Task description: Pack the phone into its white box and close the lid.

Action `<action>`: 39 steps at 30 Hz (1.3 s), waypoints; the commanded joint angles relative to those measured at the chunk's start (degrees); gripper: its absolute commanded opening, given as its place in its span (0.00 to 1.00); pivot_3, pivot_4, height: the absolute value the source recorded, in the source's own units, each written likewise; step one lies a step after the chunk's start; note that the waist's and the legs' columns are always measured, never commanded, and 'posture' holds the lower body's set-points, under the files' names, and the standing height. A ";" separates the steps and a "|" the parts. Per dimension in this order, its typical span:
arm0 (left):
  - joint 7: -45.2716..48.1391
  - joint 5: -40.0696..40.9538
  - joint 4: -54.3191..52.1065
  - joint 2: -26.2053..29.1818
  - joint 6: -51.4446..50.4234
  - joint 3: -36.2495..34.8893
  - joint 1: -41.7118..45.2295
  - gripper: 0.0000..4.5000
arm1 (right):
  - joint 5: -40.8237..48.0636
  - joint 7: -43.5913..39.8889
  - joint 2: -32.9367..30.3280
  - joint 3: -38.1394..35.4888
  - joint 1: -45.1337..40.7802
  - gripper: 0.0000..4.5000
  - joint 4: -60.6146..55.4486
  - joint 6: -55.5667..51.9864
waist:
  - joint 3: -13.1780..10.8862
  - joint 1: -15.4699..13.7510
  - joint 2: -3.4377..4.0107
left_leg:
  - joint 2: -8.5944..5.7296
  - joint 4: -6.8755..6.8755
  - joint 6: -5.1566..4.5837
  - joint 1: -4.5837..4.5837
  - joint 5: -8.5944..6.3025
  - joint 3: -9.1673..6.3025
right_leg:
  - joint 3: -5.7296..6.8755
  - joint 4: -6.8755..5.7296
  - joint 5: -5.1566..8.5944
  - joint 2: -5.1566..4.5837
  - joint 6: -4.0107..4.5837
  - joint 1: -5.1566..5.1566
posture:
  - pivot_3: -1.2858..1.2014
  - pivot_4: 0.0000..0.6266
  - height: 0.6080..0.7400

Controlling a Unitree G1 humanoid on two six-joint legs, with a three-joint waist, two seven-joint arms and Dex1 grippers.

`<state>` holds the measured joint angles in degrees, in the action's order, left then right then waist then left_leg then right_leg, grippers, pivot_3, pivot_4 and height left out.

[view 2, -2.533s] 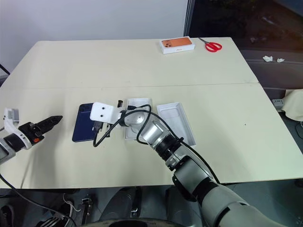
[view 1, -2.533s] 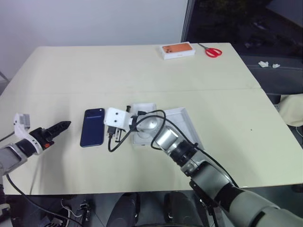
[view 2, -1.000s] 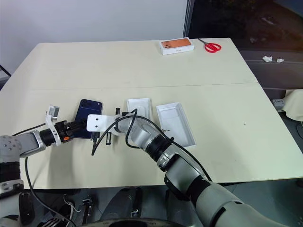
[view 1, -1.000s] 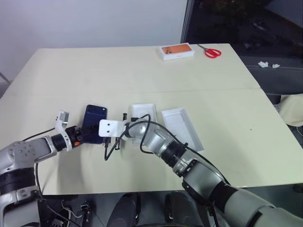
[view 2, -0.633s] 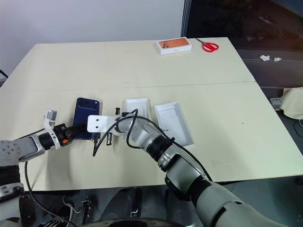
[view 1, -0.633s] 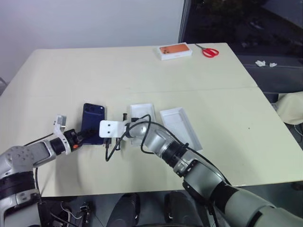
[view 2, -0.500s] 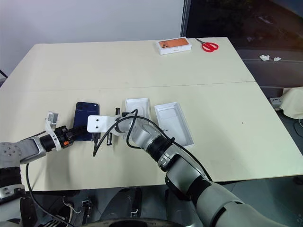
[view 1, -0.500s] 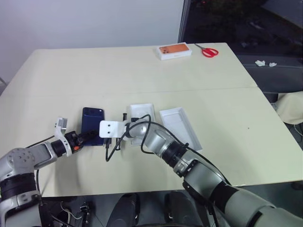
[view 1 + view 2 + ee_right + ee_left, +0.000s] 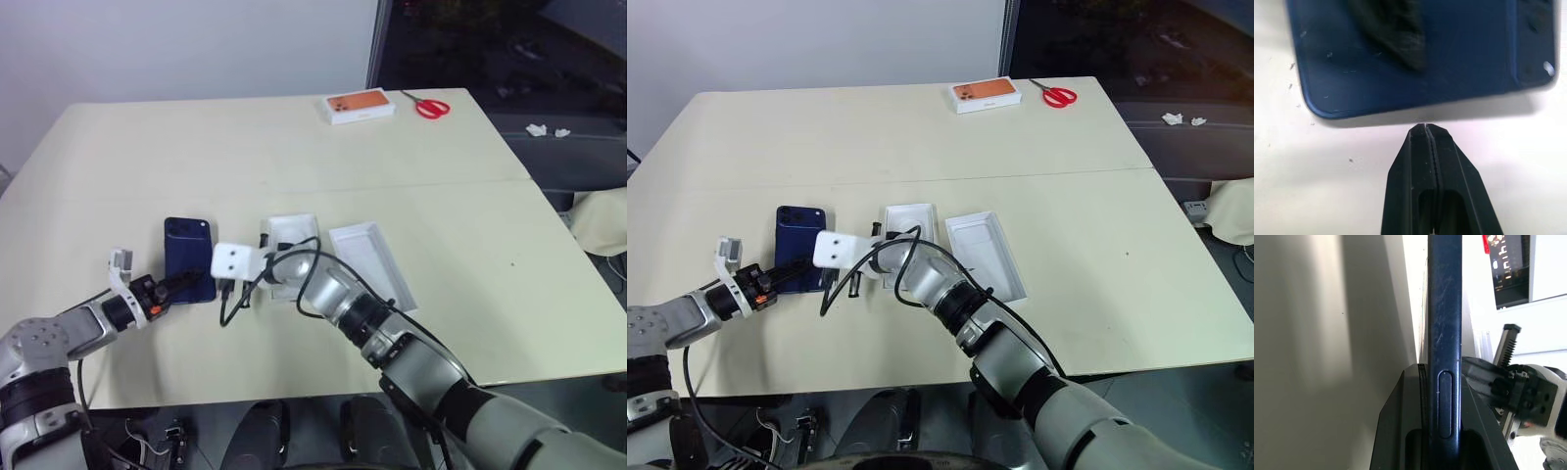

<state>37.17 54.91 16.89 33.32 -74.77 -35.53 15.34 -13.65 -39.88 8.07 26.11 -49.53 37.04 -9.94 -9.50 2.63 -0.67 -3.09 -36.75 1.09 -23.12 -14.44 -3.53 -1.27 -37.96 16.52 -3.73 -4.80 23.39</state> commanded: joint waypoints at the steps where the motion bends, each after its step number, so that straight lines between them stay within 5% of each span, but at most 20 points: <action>1: -0.80 3.65 0.81 -0.67 -0.61 -5.18 -0.84 0.01 | 12.04 -4.42 2.16 -9.10 -0.19 0.00 -8.15 -7.83 | -0.01 0.08 -0.02 | 0.03 0.02 0.02 -0.05 0.01 0.00 | 0.00 -0.01 0.00 0.02 0.00 0.00 | 0.52 0.24 1.00; 2: -1.38 4.33 0.34 -0.99 -0.25 -6.17 -0.88 0.01 | 16.54 -5.88 2.50 -12.31 -0.20 0.00 -10.60 -11.87 | -0.02 0.04 -0.03 | 0.05 0.04 0.03 -0.09 0.02 0.00 | 0.00 -0.01 0.00 0.04 0.00 0.01 | 0.52 0.24 1.00; 11: -14.05 17.01 -18.32 -11.22 -5.17 -7.35 -3.50 0.00 | 27.76 -17.12 -13.46 -16.18 5.18 0.98 -32.06 -22.54 | -0.04 -0.85 -0.14 | 0.01 0.13 0.03 -0.30 0.03 0.00 | 0.01 0.12 0.00 -0.06 0.00 0.05 | 0.52 0.24 1.00; 20: -29.82 27.69 -26.01 -20.30 -0.38 -1.37 -3.03 0.00 | 29.52 -25.96 -30.42 -16.62 14.31 0.99 -38.77 -15.61 | -0.11 -1.53 -0.24 | 0.11 0.06 0.02 -0.30 0.02 0.06 | -0.01 0.12 0.00 0.06 0.00 0.03 | 0.52 0.24 1.00; 30: -41.60 40.52 -22.75 -21.45 5.70 8.73 -1.05 0.00 | 30.52 -28.28 -35.65 -16.82 17.99 0.99 -39.38 -10.72 | -0.18 -2.20 -0.35 | 0.08 -0.13 0.01 -0.32 0.02 0.04 | 0.02 0.12 0.00 0.04 0.00 -0.08 | 0.52 0.24 1.00; 39: -41.64 40.21 -21.71 -18.19 9.55 13.77 0.42 0.00 | 26.43 -30.44 -40.46 -14.26 22.62 0.99 -40.54 0.40 | -0.20 -1.75 -0.37 | 0.07 -0.22 -0.03 -0.33 -0.01 0.05 | 0.01 0.20 0.00 0.05 0.00 -0.16 | 0.52 0.24 1.00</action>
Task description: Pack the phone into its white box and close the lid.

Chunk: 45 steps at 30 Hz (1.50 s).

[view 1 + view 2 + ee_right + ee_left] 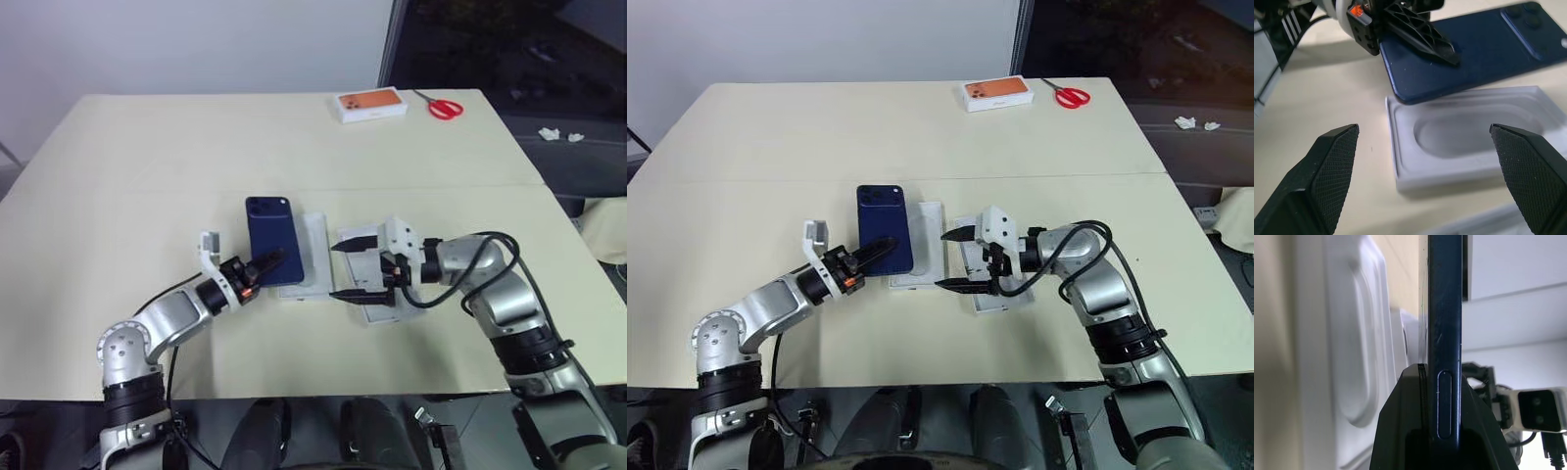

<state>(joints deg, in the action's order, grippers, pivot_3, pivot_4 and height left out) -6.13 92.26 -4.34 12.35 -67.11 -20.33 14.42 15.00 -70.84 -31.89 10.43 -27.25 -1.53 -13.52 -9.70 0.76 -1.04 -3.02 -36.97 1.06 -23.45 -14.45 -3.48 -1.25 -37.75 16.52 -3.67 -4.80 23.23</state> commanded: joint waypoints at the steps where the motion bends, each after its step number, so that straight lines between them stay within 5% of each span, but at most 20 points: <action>1: 1.88 3.43 0.00 3.78 2.24 -1.87 1.51 0.00 | -3.29 0.92 -0.53 2.13 0.55 0.99 -1.78 5.08 | 0.00 0.19 0.00 | 0.02 0.00 0.03 0.01 0.02 0.00 | 0.00 -0.01 0.00 0.02 0.00 0.01 | 0.52 0.24 1.00; 12: 12.41 3.35 3.91 18.77 2.56 -6.73 0.76 0.00 | -9.28 10.18 9.37 10.97 -3.30 0.99 1.14 -1.02 | -0.10 -0.08 -0.01 | -0.04 -0.06 0.18 0.00 0.10 -0.02 | 0.00 -0.01 0.01 -0.03 0.01 0.00 | 0.52 0.24 1.00; 15: 13.36 3.01 2.91 19.82 2.89 -6.88 -1.12 0.00 | -12.70 10.26 9.18 13.81 -4.14 0.80 3.62 1.37 | -0.10 -0.09 -0.01 | -0.04 -0.01 0.18 -0.01 0.10 -0.02 | 0.01 -0.01 0.01 -0.04 0.01 0.03 | 0.52 0.24 1.00; 18: 12.53 4.22 2.15 19.65 3.73 -6.91 -2.06 0.00 | -13.39 8.84 8.25 14.86 -4.03 0.47 4.42 2.47 | -0.10 -0.15 -0.01 | -0.04 -0.01 0.15 -0.01 0.09 -0.03 | 0.01 0.01 0.01 -0.04 0.01 0.03 | 0.52 0.24 1.00; 45: 10.96 4.71 0.19 18.11 6.71 -3.75 -3.38 0.00 | -15.09 7.48 8.05 15.19 -4.91 0.47 6.52 1.81 | -0.10 -0.03 -0.01 | -0.03 -0.02 0.02 -0.01 0.01 -0.04 | 0.02 -0.01 0.01 -0.04 0.01 0.02 | 0.52 0.24 1.00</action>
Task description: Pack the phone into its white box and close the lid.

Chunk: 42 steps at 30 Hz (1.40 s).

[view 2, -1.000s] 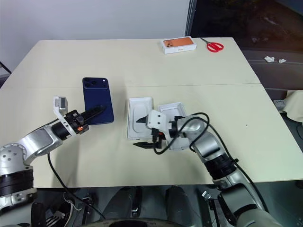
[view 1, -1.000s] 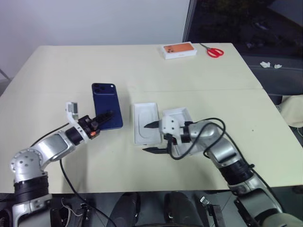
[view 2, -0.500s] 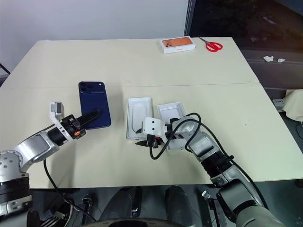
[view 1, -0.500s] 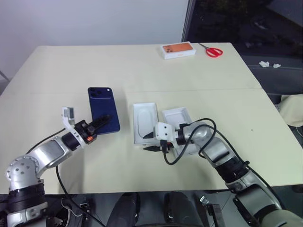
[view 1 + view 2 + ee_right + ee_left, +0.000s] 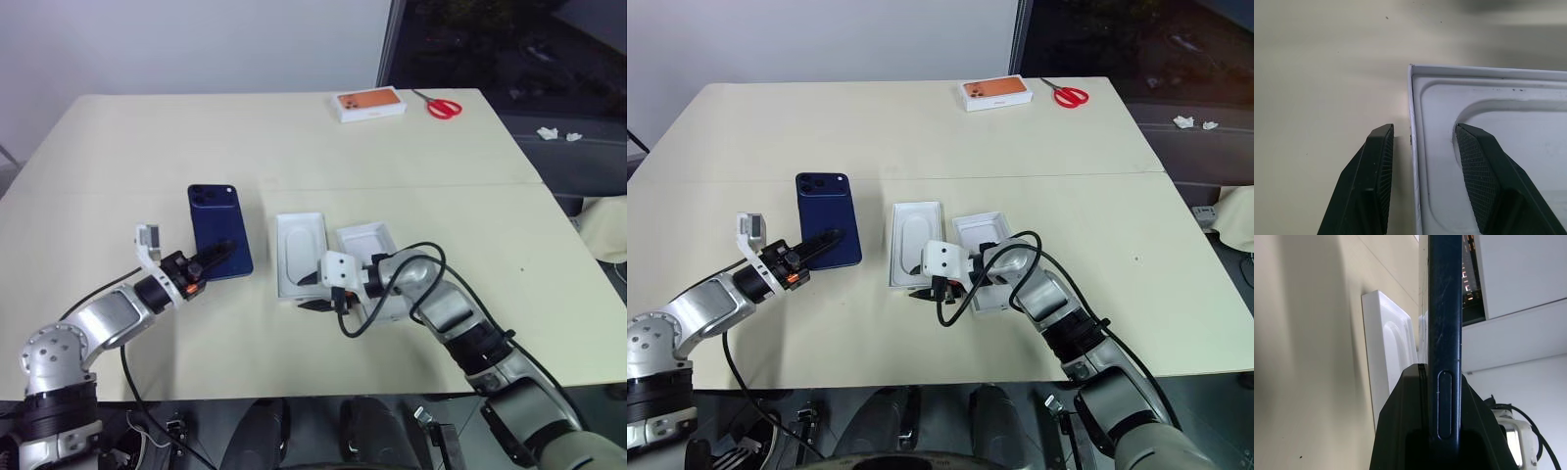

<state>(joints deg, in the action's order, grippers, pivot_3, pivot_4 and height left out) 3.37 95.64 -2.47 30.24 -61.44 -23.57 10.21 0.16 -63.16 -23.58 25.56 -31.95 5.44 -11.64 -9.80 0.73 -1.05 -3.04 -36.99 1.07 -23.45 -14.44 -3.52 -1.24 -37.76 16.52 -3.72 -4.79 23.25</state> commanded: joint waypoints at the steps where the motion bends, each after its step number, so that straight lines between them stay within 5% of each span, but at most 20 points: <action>1: 1.60 1.24 -1.68 0.24 1.02 -0.48 0.76 0.00 | -0.15 -0.38 -0.29 0.09 -0.13 0.47 -0.58 -0.15 | 0.00 0.00 0.00 | 0.00 0.00 0.00 0.00 0.00 0.00 | 0.00 0.00 0.00 0.00 0.00 0.00 | 0.52 0.24 1.00; 5: 1.99 1.02 -1.41 0.32 0.99 -0.43 0.61 0.00 | -0.07 -0.45 -0.27 -0.01 -0.05 0.28 -0.59 -0.29 | 0.00 0.00 0.00 | 0.00 0.00 0.00 0.00 0.00 0.00 | 0.00 0.00 0.00 0.00 0.00 0.00 | 0.52 0.24 1.00; 7: 2.13 0.88 -1.33 0.29 0.98 -0.36 0.62 0.00 | -0.37 -0.49 -0.38 0.14 -0.01 0.09 -0.46 -0.09 | 0.00 0.05 0.00 | 0.00 0.00 0.00 0.00 0.00 0.00 | 0.00 0.00 0.00 0.00 0.00 0.00 | 0.52 0.24 1.00; 21: 1.08 1.65 -2.43 0.24 1.08 0.07 0.85 0.00 | 0.38 0.63 1.33 0.14 1.31 0.09 -3.15 -2.02 | 0.00 0.09 0.00 | 0.01 0.00 0.00 0.02 0.00 0.00 | 0.00 -0.02 0.00 0.02 0.00 0.00 | 0.52 0.24 1.00; 31: 1.34 1.86 -1.87 1.54 0.83 -0.96 0.47 0.00 | 1.95 6.26 5.37 1.06 2.93 0.09 -14.77 -22.41 | 0.01 0.00 0.00 | 0.02 0.01 -0.02 0.02 -0.02 0.00 | -0.02 -0.03 0.00 0.01 0.01 0.02 | 0.52 0.24 1.00; 41: 2.51 0.98 -0.34 2.37 1.26 -1.23 1.74 0.00 | 3.97 6.02 7.49 1.93 2.89 0.09 -12.29 -19.20 | 0.01 0.18 0.00 | 0.01 0.03 -0.02 0.02 -0.02 0.00 | -0.01 -0.03 0.00 0.01 0.01 0.04 | 0.52 0.24 1.00; 42: 2.43 0.98 -0.45 2.39 1.24 -1.23 1.67 0.00 | 4.35 5.42 7.37 1.95 2.91 0.17 -11.96 -18.66 | 0.01 0.20 0.00 | 0.02 0.03 -0.03 0.02 -0.02 0.00 | -0.01 -0.03 0.00 0.01 0.01 0.04 | 0.52 0.24 1.00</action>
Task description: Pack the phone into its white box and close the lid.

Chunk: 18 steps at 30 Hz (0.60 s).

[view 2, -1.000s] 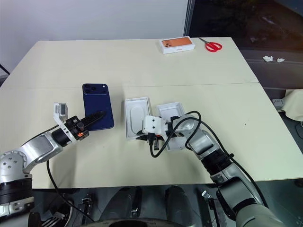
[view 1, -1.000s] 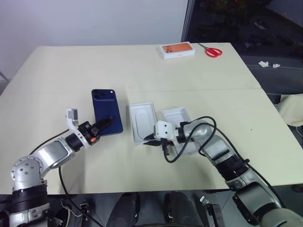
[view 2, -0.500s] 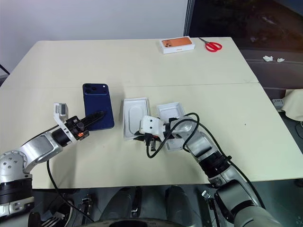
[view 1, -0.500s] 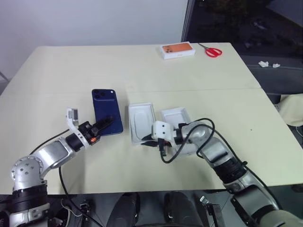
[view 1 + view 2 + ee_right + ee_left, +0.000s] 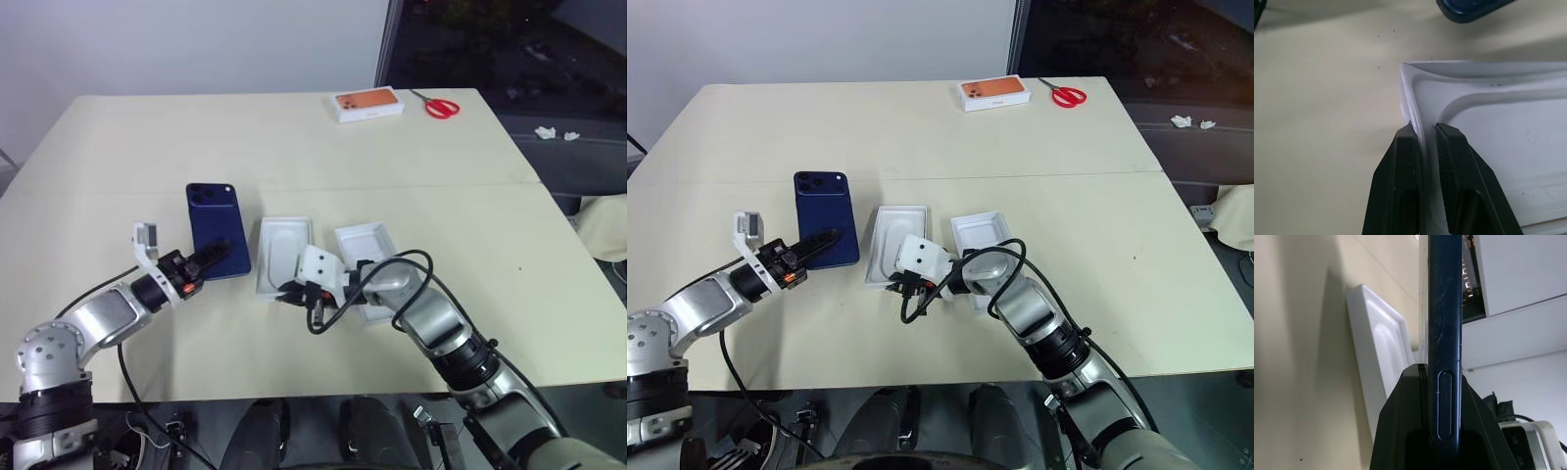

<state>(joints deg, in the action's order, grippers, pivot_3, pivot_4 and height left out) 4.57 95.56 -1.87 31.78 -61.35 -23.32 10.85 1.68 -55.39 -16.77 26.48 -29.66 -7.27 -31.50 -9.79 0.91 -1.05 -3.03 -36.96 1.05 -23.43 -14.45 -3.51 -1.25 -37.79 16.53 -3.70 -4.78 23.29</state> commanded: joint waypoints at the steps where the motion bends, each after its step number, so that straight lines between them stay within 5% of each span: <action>1: 1.15 1.22 -1.22 0.82 1.13 -1.52 0.88 0.00 | 3.51 -2.96 0.46 0.81 0.70 0.25 1.02 1.27 | 0.00 0.04 0.00 | 0.00 0.00 0.00 0.00 0.00 0.00 | 0.00 0.00 0.00 0.00 0.00 0.00 | 0.52 0.24 1.00; 7: 0.76 1.57 -2.02 0.69 1.34 -1.38 0.31 0.00 | 3.80 -4.67 -1.51 0.98 0.31 0.90 0.84 2.68 | -0.01 -0.10 0.01 | 0.00 0.00 0.00 -0.01 0.00 0.00 | 0.00 0.00 0.00 0.00 0.00 0.00 | 0.52 0.24 1.00; 18: 1.03 0.98 -1.30 0.74 1.41 -1.17 1.03 0.00 | 10.50 -6.05 -2.87 -5.63 -5.72 0.90 1.62 -1.46 | -0.01 -0.04 0.01 | 0.00 0.00 -0.01 -0.01 0.00 0.00 | 0.00 0.01 0.00 0.00 0.00 0.01 | 0.52 0.24 1.00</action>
<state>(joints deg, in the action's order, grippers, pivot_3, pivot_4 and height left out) 4.57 95.54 -1.93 31.82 -60.88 -23.32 10.93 10.13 -61.39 -20.22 23.02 -33.53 -4.74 -32.69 -9.81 0.87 -1.03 -3.03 -36.94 1.04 -23.45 -14.46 -3.51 -1.25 -37.78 16.53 -3.70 -4.78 23.31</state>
